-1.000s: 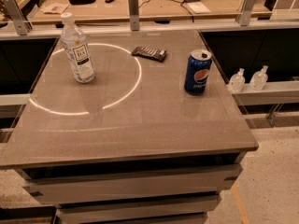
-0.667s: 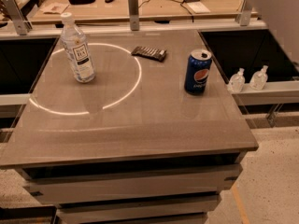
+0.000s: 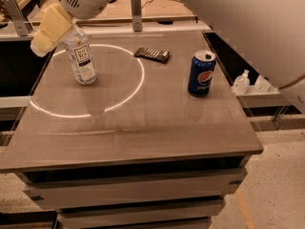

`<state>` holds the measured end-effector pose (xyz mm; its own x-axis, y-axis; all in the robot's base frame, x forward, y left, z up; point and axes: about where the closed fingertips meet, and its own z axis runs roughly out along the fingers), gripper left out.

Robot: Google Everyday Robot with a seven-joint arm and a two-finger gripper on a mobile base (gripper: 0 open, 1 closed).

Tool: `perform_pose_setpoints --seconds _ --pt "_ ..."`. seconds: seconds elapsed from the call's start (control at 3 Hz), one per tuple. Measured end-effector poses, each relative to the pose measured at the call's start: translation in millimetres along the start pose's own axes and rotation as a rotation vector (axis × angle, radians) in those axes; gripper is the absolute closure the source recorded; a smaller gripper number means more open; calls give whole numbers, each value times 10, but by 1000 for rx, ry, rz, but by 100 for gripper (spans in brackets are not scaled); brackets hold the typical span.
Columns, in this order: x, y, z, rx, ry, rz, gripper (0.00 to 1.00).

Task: Move blue plastic bottle near rxbar chocolate

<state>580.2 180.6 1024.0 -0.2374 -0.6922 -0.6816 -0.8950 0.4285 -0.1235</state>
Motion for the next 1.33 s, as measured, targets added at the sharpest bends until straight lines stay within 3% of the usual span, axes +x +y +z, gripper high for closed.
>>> perform_pose_setpoints --seconds 0.67,1.0,1.33 --pt "372 -18 305 -21 99 67 0" --pt "389 -32 352 7 106 128 0" --pt "297 -124 354 78 95 205 0"
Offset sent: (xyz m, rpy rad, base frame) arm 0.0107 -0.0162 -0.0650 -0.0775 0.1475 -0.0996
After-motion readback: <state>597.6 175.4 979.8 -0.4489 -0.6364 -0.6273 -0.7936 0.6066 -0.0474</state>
